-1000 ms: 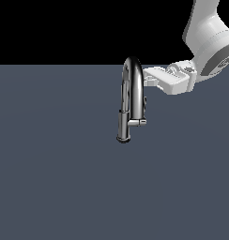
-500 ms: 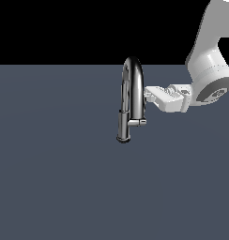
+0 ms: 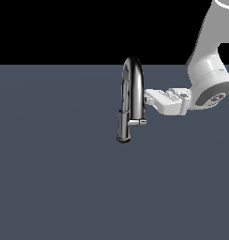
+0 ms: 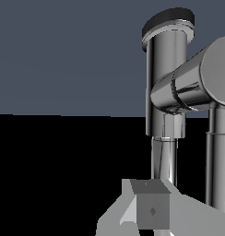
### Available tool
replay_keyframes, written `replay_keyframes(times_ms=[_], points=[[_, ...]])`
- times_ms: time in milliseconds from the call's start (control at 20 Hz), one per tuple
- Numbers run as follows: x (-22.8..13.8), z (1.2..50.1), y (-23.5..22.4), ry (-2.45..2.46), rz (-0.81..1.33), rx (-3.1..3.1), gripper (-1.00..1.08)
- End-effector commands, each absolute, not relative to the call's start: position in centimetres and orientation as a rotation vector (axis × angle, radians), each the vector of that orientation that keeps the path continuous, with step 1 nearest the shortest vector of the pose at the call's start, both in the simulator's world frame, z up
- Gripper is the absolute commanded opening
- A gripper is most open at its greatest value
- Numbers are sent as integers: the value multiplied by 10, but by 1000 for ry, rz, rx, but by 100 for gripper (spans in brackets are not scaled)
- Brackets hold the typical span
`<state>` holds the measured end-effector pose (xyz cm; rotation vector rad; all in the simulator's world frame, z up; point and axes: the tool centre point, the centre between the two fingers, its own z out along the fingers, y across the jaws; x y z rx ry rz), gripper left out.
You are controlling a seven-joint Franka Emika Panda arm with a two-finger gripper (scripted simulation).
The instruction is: Turn on the faucet by rotating a designated handle.
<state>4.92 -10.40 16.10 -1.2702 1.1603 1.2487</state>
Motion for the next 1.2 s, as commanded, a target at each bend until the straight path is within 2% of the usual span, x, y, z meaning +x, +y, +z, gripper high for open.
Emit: replay_keyframes(times_ms=[0,1050,1150], points=[[46,162,-104,1160,1248,-1270,-100],[-10,168,-108,1160,1248,-1270,-100],[-5,167,-113,1170,1232,-1269,-100]])
